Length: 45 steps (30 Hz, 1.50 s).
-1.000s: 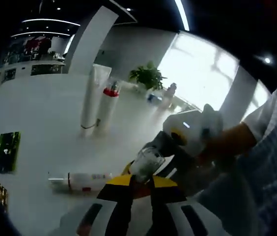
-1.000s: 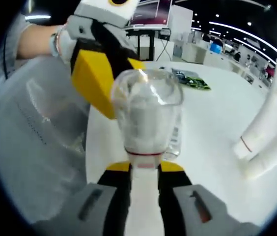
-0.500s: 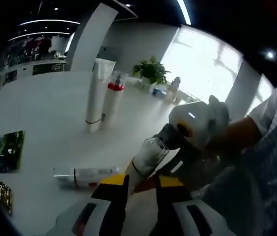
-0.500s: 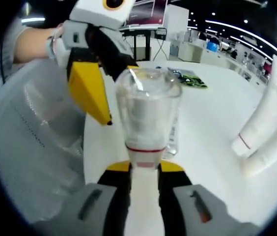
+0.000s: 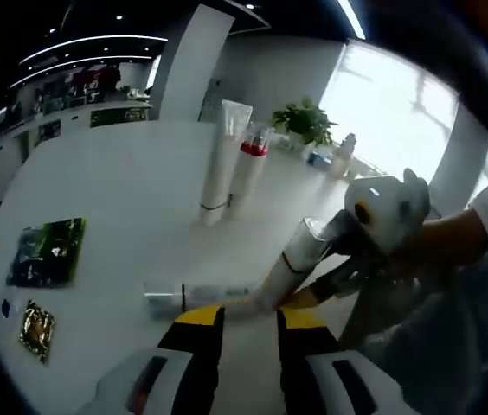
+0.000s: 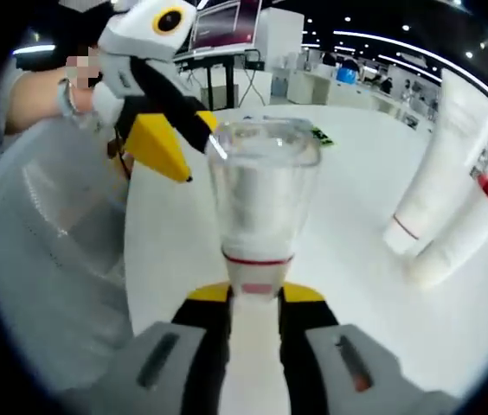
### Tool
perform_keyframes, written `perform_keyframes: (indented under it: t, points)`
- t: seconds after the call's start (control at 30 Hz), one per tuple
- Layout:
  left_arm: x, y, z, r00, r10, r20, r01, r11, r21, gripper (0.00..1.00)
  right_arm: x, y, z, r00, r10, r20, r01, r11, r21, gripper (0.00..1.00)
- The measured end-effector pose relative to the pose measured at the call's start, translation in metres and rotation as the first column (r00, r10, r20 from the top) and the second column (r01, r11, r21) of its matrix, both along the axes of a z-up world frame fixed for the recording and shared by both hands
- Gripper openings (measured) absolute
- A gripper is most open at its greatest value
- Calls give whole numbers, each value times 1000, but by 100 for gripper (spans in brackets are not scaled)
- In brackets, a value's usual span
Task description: Arrange the skincare products in the storage area until every visible bottle or jar stands upright without overlapping.
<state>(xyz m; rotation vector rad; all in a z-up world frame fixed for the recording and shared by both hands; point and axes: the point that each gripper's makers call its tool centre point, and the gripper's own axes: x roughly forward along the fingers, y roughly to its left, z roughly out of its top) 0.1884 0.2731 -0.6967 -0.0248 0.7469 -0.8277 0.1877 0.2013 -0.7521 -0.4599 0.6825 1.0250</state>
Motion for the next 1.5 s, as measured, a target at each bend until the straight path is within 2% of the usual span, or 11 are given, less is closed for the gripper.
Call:
perform_keyframes:
  t: [0.33,0.37,0.47,0.63,0.73,0.87,1.0,1.17,1.33,1.4,1.5]
  points:
    - [6,23,-8,997,77,18,-79,987,140,28,14,-22,-11,993,-120,-3,120,992,-46,20]
    - [6,24,-7,996,78,32,-82,985,151,28,15,-20,-9,990,-142,-8,141,990,-18,20]
    - [7,27,-1,995,83,53,-90,985,145,28,22,-25,-6,982,-187,27,188,982,-33,20]
    - [10,29,10,991,120,65,-125,988,85,27,25,-27,-6,969,-246,11,246,969,-10,20]
    - [11,30,14,990,128,64,-132,989,62,27,34,-37,-5,948,-316,31,317,948,-11,20]
    - [14,29,24,985,150,83,-153,988,24,27,43,-49,-5,903,-429,28,429,903,3,20]
    - [13,26,30,985,142,96,-143,990,-1,27,49,-54,-4,879,-475,29,475,880,9,20]
    - [14,26,36,983,153,103,-150,988,-32,27,72,-71,-3,810,-582,74,582,813,18,20]
    - [14,27,35,983,155,102,-153,988,-26,27,86,-86,-5,725,-685,68,686,727,19,20]
    - [14,28,34,982,158,101,-156,987,-23,27,93,-88,-5,716,-693,82,694,720,29,20]
    - [15,29,33,982,161,101,-160,987,-14,27,99,-91,-4,678,-732,69,730,681,51,20]
